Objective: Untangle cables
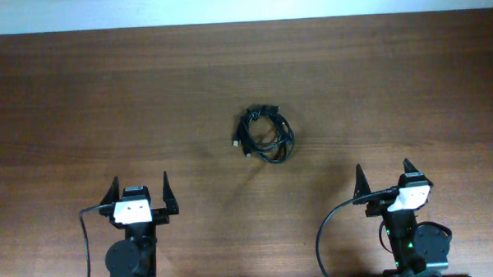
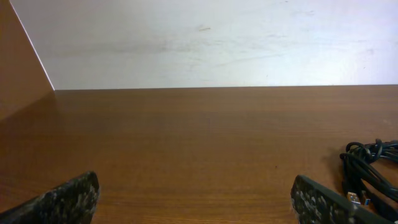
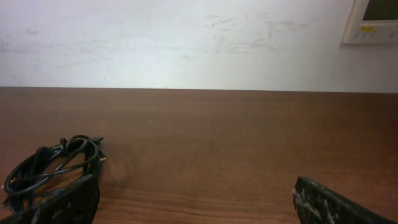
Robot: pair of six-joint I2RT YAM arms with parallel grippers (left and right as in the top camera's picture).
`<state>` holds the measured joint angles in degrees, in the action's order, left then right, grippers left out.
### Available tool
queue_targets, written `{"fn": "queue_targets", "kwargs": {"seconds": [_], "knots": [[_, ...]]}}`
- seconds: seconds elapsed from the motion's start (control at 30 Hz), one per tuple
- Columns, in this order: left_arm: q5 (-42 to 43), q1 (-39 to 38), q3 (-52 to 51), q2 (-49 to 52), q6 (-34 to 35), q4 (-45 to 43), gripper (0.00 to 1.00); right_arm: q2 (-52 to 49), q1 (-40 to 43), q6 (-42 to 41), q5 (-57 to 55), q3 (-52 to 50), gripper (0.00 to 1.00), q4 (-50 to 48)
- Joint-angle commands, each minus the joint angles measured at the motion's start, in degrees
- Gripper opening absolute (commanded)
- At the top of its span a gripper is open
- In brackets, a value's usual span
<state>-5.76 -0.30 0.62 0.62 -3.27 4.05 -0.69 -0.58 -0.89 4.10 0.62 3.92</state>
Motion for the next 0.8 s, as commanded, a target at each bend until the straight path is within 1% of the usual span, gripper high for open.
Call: {"fn": "queue_targets", "kwargs": {"seconds": [0.0,0.6,0.67,0.77], "knots": [[0.4,0.0,-0.1,-0.3,-0.7,0.3,0.99,0.2,-0.2,5.0,-4.6,-0.3,0.99,0.8],[0.4,0.0,-0.1,-0.3,-0.7,0.3,0.99,0.2,-0.2,5.0,-4.6,-0.3,0.99,0.7],[0.4,0.0,-0.1,-0.3,-0.7,-1.2,0.99,0.2,-0.2,5.0,-4.6,-0.3,0.99,0.4],[3.1,0.0,-0.1,-0.3,-0.2,-0.5,0.99,0.2,-0.2,4.1,-2.2,-0.3,0.99,0.6]]}}
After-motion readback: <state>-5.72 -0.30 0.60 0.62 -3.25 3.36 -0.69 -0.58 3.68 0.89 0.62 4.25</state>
